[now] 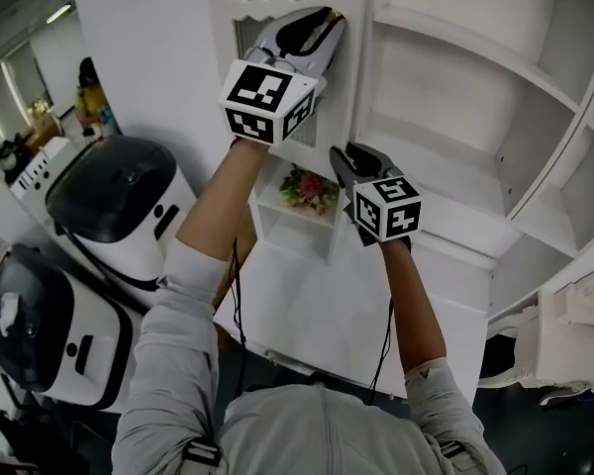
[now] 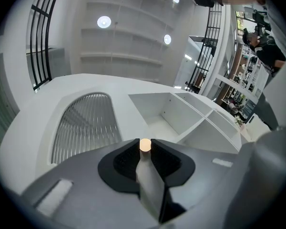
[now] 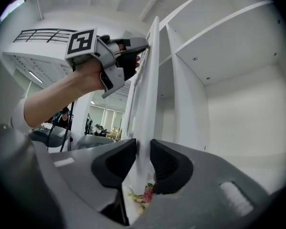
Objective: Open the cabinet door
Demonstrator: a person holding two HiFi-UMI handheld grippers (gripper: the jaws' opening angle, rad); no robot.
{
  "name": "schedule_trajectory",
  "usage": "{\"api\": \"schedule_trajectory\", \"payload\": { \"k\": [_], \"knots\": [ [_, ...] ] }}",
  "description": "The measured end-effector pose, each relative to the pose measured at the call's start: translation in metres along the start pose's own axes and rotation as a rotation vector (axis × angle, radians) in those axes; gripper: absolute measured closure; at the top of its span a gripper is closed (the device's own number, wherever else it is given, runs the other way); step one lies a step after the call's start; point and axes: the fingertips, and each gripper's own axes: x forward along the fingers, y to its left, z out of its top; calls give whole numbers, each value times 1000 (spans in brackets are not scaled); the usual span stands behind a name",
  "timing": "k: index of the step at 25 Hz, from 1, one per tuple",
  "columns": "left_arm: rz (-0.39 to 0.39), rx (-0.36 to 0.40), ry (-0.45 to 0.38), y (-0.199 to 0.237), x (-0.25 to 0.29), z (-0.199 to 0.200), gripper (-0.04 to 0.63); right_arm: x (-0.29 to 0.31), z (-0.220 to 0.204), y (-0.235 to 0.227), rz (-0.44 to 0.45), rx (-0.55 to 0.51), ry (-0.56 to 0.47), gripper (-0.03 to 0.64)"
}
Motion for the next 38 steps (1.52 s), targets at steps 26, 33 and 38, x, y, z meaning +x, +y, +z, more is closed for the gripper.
{"api": "schedule_trajectory", "payload": {
  "k": [26, 33, 38],
  "knots": [
    [-262, -198, -140, 60, -143, 73, 495, -12, 24, 178, -233, 52, -40, 545],
    [-291, -198, -147, 103, -187, 76, 485, 21, 31, 237, -151, 68, -41, 522],
    [-263, -170, -147, 147, -218, 71, 477, 58, 37, 279, -55, 39, -58, 508]
  ]
}}
